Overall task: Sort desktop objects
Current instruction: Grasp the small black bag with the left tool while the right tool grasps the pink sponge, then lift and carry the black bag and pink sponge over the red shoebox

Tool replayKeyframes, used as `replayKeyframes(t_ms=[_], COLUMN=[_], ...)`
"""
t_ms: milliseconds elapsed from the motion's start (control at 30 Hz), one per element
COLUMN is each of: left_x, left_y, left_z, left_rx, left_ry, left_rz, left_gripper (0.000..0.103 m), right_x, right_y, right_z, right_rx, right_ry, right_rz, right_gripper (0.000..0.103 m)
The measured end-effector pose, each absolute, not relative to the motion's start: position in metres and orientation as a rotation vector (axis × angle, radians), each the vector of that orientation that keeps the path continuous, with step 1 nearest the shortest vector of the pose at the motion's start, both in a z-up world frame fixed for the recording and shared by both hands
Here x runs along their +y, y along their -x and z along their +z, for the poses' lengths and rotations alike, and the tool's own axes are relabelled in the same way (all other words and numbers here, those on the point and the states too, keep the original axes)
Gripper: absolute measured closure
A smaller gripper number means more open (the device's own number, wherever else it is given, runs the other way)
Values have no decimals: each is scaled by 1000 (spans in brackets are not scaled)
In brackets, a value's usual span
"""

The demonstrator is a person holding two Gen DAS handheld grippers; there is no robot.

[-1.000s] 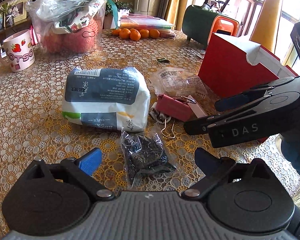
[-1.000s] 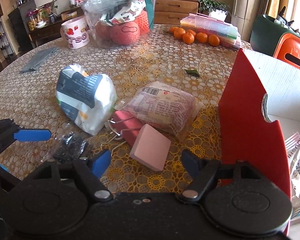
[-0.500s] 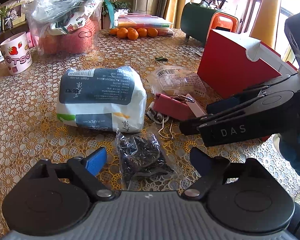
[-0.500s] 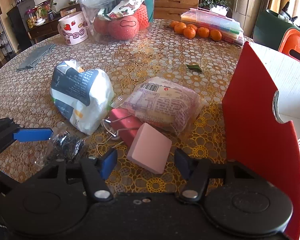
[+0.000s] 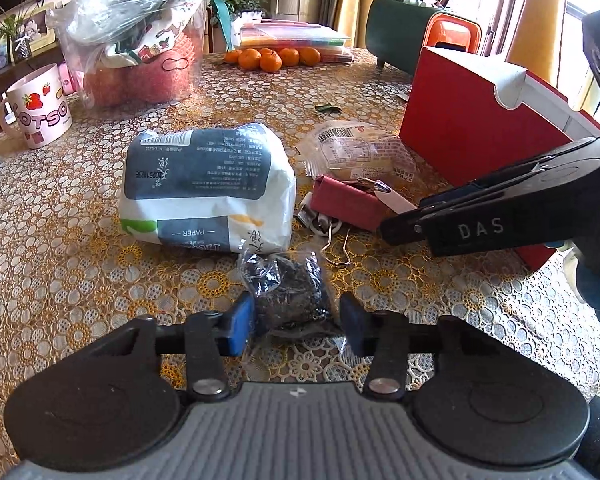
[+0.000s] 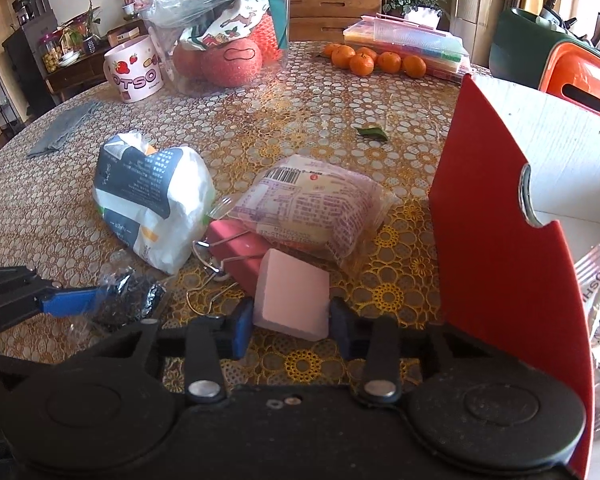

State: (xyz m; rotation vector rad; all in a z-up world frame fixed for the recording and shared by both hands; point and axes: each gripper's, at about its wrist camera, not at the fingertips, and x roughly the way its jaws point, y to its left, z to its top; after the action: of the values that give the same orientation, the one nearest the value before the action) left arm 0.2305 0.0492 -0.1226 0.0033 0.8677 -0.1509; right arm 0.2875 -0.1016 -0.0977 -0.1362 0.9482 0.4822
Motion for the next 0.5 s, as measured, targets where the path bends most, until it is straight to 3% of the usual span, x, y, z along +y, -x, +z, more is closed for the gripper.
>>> replayKeyframes(t_ms=[167,500], left_x=[51,43], left_y=[-229,-214], left_z=[-120,-108], left_rx=[873,871], left_ry=[14,19], left_rz=[-142,-158], left_gripper=[68,69], right_x=[-104,-115], right_y=[-281,-256], right_z=[-92,-78], right_rx=[923,914], right_ry=[140,123], right_rz=[487,519], right_gripper=[64,64])
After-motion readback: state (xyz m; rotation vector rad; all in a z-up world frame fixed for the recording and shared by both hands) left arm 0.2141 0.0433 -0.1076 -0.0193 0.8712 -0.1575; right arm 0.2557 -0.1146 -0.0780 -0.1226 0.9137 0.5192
